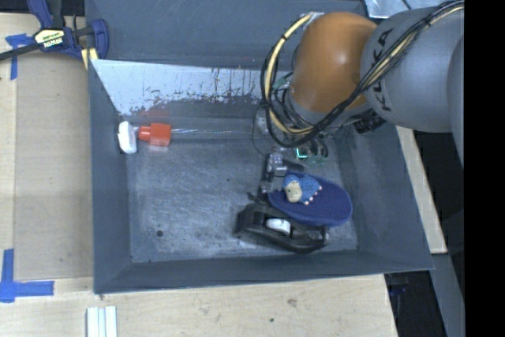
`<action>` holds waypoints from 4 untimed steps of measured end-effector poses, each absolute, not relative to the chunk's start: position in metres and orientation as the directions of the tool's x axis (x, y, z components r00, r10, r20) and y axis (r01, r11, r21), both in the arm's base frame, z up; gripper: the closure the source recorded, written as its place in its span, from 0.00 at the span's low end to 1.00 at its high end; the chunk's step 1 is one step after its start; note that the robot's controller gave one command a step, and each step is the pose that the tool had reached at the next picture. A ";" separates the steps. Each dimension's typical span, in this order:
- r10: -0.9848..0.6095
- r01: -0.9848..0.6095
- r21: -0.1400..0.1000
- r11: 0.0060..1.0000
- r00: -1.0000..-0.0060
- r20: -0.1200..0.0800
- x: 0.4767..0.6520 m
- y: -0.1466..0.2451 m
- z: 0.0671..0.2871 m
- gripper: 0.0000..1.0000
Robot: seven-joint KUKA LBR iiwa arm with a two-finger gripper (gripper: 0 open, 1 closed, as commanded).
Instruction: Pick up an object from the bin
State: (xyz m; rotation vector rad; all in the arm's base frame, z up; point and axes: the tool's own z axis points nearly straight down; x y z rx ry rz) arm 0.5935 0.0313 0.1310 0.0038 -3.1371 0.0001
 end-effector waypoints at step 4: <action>-0.388 -0.388 -0.004 0.922 -0.922 -0.010 0.524 -0.028 0.204 1.00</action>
Offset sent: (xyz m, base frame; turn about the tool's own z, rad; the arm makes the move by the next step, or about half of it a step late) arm -0.0981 -0.0776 -0.0338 -0.2672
